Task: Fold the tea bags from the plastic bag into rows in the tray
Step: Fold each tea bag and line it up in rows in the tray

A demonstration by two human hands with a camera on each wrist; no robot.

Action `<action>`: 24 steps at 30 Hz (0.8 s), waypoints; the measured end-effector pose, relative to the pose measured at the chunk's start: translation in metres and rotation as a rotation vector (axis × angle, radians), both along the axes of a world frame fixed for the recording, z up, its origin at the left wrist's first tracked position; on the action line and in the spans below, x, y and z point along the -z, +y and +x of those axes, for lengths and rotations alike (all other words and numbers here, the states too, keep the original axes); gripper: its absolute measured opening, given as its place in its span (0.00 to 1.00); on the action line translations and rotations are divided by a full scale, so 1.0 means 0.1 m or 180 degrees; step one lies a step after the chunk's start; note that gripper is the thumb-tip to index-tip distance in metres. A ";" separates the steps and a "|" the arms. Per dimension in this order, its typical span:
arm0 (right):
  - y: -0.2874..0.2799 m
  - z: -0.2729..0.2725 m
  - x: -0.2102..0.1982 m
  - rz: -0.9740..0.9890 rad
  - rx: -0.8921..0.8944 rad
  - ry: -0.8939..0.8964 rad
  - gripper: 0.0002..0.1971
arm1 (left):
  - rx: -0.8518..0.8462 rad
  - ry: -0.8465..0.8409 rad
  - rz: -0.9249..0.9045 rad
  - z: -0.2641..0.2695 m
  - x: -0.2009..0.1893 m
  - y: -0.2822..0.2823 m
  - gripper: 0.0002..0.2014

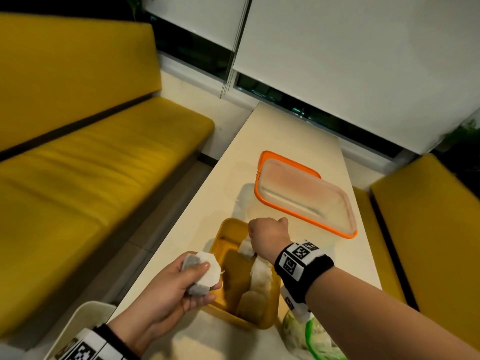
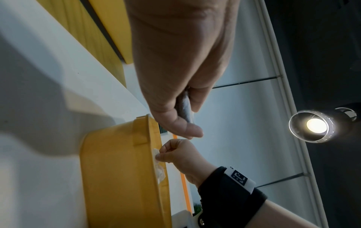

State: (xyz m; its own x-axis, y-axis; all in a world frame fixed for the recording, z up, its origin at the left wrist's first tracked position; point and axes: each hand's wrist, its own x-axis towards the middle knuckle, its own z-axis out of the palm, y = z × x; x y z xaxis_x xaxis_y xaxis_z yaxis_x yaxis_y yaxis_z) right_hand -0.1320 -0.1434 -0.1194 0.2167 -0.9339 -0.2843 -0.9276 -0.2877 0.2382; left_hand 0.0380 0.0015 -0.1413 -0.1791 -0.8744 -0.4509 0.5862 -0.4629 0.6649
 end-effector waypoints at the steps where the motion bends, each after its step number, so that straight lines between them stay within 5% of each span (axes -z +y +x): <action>1: 0.01 0.00 -0.01 -0.0024 -0.0069 0.0098 0.13 | 0.0003 -0.0011 0.0002 0.00 0.00 0.00 0.09; 13: 0.10 0.05 -0.15 -0.0183 -0.0103 -0.0062 0.11 | 0.0035 0.0044 0.0019 -0.05 -0.03 -0.04 0.09; 16: 0.19 0.07 -0.31 -0.0155 0.0262 -0.1314 0.08 | -0.0031 0.0038 0.0008 -0.07 -0.05 -0.07 0.08; 19: 0.47 0.08 -0.51 0.0570 0.0423 -0.2722 0.08 | -0.0111 0.0044 -0.0074 -0.12 -0.08 -0.12 0.08; 21: 0.67 0.09 -0.53 0.0955 0.0363 -0.2923 0.10 | -0.0150 0.0037 -0.0142 -0.17 -0.08 -0.15 0.07; 24: 0.80 0.08 -0.45 0.0705 0.0365 -0.3149 0.08 | -0.0116 0.0047 -0.0224 -0.24 -0.09 -0.17 0.09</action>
State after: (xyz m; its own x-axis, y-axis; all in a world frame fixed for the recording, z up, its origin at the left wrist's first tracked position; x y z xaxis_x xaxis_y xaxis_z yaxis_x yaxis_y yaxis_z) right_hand -0.1243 -0.0629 -0.0743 0.3608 -0.9120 -0.1952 -0.7043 -0.1292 -0.6980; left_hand 0.0141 -0.0157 -0.1324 -0.1527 -0.9100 -0.3855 0.6117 -0.3934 0.6863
